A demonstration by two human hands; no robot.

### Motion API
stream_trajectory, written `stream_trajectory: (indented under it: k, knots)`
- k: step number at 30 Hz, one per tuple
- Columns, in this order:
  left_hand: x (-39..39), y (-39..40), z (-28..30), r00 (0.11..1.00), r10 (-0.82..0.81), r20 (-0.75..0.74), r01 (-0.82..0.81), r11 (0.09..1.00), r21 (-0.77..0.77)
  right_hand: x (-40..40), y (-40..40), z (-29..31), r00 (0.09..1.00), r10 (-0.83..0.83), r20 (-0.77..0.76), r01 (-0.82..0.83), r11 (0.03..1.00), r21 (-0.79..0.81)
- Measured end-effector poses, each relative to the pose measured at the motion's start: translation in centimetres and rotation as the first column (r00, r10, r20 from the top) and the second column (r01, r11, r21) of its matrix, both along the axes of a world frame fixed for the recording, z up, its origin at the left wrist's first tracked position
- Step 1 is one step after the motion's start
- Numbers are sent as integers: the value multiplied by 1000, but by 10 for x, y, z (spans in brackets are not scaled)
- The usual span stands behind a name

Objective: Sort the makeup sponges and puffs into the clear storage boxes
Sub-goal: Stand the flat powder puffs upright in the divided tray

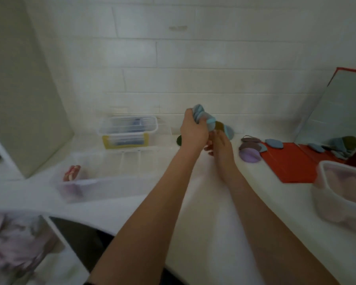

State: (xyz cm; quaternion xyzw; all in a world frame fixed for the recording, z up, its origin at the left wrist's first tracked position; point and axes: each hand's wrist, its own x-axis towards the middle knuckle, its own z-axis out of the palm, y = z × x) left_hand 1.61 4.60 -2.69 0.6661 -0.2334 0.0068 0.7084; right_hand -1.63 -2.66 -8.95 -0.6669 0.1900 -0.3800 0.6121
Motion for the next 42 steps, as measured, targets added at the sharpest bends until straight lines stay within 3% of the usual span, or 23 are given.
stream_trajectory:
  k: [4, 6, 8, 10, 13, 19, 21, 22, 24, 25, 27, 29, 31, 34, 36, 38, 40, 42]
  knots:
    - [24, 52, 12, 999, 16, 37, -20, 995, 97, -3, 34, 25, 994, 107, 20, -95, 939, -330]
    - [34, 81, 14, 1000, 21, 4, -22, 994, 103, -5, 53, 38, 959, 251, -132, -283, 873, -396]
    - [41, 105, 12, 1000, 5, -28, -2, 994, 109, -7, 70, 41, 866, 322, -383, -477, 763, -437]
    - [45, 122, 6, 999, 17, -31, -12, 991, 135, -8, 76, 35, 824, 182, -537, -501, 677, -539]
    - [47, 135, -3, 999, 1, -39, 5, 989, 148, -13, 62, 37, 875, -43, -482, -366, 591, -719]
    - [24, 103, -4, 977, -208, -35, 211, 961, 180, -31, 12, 46, 852, -159, -499, -313, 609, -729]
    - [17, 82, -4, 965, -260, -44, 264, 947, 181, -35, -4, 47, 848, -188, -495, -260, 666, -699]
    - [15, 73, -5, 963, -263, -57, 270, 945, 183, -34, -15, 45, 873, -161, -460, -200, 743, -639]
    - [14, 58, -7, 966, -237, -102, 252, 951, 180, -26, -36, 39, 960, -122, -251, 7, 909, -417]
    - [16, 54, -8, 968, -219, -121, 238, 955, 178, -19, -49, 32, 970, -202, -137, 145, 928, -344]
    - [19, 50, -12, 972, -194, -131, 215, 960, 177, -4, -73, 19, 908, -403, -117, 335, 864, -375]
    - [22, 49, -15, 974, -192, -124, 212, 960, 184, 11, -96, 5, 836, -469, -284, 294, 821, -490]
    - [24, 48, -17, 974, -194, -119, 215, 955, 206, 28, -115, -3, 777, -425, -464, 154, 844, -514]
    - [24, 46, -17, 973, -195, -121, 217, 952, 215, 46, -126, 1, 697, -425, -577, 98, 855, -510]
    - [24, 47, -17, 973, -197, -118, 219, 952, 213, 48, -127, 3, 716, -414, -562, 122, 867, -483]
    - [23, 47, -17, 973, -197, -120, 218, 954, 205, 43, -124, 6, 804, -369, -466, 204, 907, -367]
    - [22, 48, -16, 974, -184, -132, 207, 959, 192, 32, -121, 12, 907, -288, -308, 259, 957, -132]
    - [22, 48, -16, 975, -168, -144, 193, 964, 183, 21, -111, 24, 972, -178, -155, 201, 968, 150]
